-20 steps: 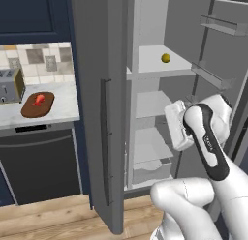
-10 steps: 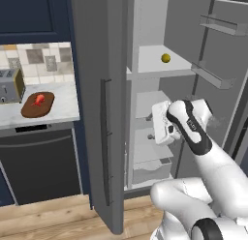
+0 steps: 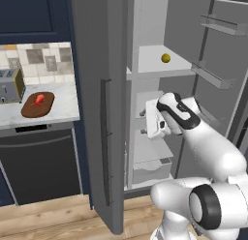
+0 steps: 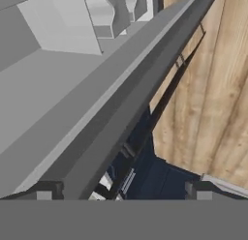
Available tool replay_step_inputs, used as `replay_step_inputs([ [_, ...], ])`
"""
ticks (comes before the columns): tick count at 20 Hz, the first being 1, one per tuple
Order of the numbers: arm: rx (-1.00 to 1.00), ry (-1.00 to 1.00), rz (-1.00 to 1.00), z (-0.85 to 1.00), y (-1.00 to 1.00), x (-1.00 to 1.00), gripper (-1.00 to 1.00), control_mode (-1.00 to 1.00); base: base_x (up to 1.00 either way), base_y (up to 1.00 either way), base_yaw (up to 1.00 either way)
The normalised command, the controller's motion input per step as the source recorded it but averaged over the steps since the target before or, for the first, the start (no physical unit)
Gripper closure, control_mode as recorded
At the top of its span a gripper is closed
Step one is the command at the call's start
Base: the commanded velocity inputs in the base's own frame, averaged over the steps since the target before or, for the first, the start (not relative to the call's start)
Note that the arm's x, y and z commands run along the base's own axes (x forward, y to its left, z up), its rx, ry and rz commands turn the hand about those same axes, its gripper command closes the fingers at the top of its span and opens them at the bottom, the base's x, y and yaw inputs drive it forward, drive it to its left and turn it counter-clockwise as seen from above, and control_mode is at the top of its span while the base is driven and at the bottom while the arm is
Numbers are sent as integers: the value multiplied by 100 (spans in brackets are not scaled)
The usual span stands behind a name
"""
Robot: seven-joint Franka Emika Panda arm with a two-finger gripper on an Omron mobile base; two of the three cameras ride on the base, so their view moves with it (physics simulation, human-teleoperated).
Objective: Retrieve a lemon from the fridge and place it on the cutting board with the fish.
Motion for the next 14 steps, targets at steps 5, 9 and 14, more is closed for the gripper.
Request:
replay_step_inputs([
  [5, 0, 0, 7, 0, -17, 29, -100, -100, 0, 0, 0],
  [9, 0, 0, 12, -1, 23, 35, -100, -100, 0, 0, 0],
  [14, 0, 0, 12, -6, 32, 61, -100, -100, 0, 0, 0],
])
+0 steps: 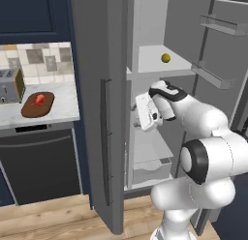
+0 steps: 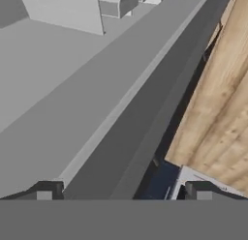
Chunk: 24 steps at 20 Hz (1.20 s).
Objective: Retrieve a lemon from the fridge and place it on the cutting board with the fish.
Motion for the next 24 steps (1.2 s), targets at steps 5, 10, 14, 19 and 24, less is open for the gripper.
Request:
replay_step_inputs([
  [5, 0, 0, 14, -10, 19, 31, -100, -100, 0, 0, 0],
  [10, 0, 1, 14, -8, 19, 29, -100, -100, 0, 0, 0],
  [14, 0, 1, 13, -9, 46, 0, -100, -100, 0, 0, 0],
  [19, 0, 1, 12, -13, 74, -2, -100, -100, 0, 0, 0],
  [24, 0, 0, 7, -13, 73, -39, -100, -100, 0, 0, 0],
])
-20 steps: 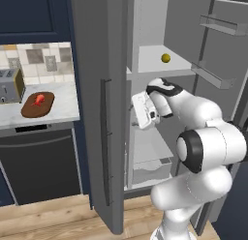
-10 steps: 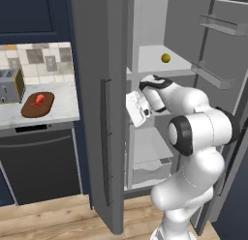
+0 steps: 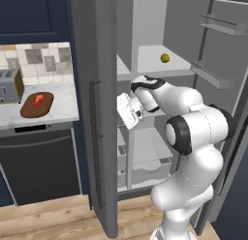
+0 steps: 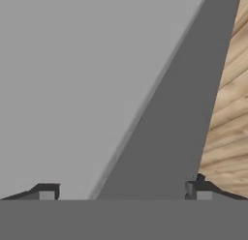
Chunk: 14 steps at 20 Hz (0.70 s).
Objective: Retrieve a lemon from the fridge and place it on the cutting board with the fish.
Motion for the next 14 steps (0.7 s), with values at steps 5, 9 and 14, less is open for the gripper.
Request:
replay_step_inputs([
  [5, 0, 0, 1, -13, 78, -58, -100, -100, 0, 0, 0],
  [9, 0, 0, 0, -4, 76, -54, -100, -100, 0, 0, 0],
  [14, 0, 0, -1, 0, 35, -18, -100, -100, 0, 0, 0],
])
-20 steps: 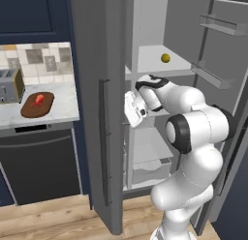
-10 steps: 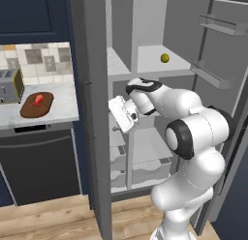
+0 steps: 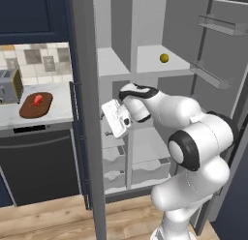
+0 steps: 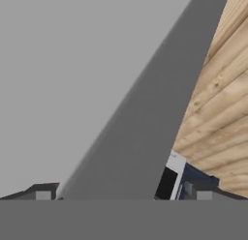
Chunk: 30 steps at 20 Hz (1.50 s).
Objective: Retrieve a lemon from the fridge and place it on the cutting board with the fish.
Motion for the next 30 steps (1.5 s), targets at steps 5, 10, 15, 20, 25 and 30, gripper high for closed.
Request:
replay_step_inputs([
  [5, 0, -1, 0, 0, 9, 0, -100, -100, 0, 0, 0],
  [10, -21, 1, 0, 0, -18, 0, -100, -100, 0, 0, 0],
  [15, -35, -12, 0, 0, -95, 0, -100, -100, 0, 0, 0],
  [20, -37, -15, 0, 0, -100, 0, -100, -100, 0, 0, 0],
  [25, -37, -12, 5, 0, -99, 0, -100, -100, 0, 0, 0],
  [30, -39, -17, 32, 11, -72, -3, -100, -100, 0, 0, 0],
])
